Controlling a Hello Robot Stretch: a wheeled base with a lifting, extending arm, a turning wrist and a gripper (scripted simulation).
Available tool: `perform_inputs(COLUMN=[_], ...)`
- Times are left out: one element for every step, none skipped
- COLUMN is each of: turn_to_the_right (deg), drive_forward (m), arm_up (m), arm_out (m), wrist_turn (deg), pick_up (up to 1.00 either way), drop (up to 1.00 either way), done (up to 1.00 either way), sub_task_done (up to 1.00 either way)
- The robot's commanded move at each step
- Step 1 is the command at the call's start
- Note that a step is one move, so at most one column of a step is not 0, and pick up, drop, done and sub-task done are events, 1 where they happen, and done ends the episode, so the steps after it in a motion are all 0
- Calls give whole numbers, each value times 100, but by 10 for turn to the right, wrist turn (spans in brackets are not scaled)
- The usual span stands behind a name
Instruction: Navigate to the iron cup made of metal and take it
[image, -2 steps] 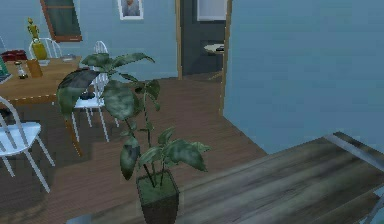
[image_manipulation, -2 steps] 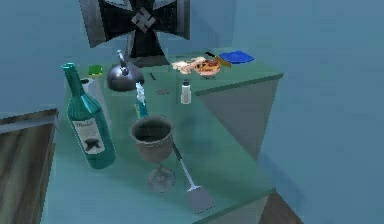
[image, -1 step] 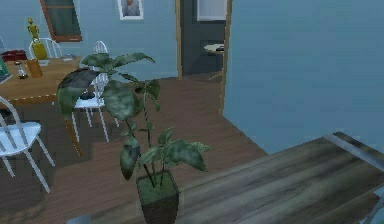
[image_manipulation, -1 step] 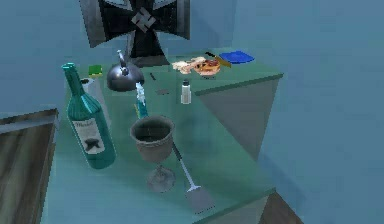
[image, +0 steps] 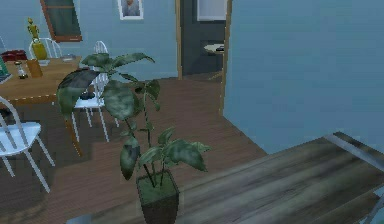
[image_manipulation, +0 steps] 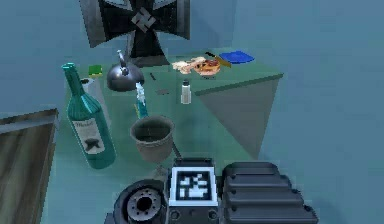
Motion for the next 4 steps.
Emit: perform_inputs(turn_to_the_right=[0, 0, 0, 0], drive_forward=[0, 0, 0, 0], arm_up=[0, 0, 0, 0], arm_out=[4, 0, 0, 0], wrist_turn=[0, 450, 450, 450], pick_up=[0, 0, 0, 0], drop=[0, 0, 0, 0], done=[0, 0, 0, 0], sub_task_done=[0, 0, 0, 0])
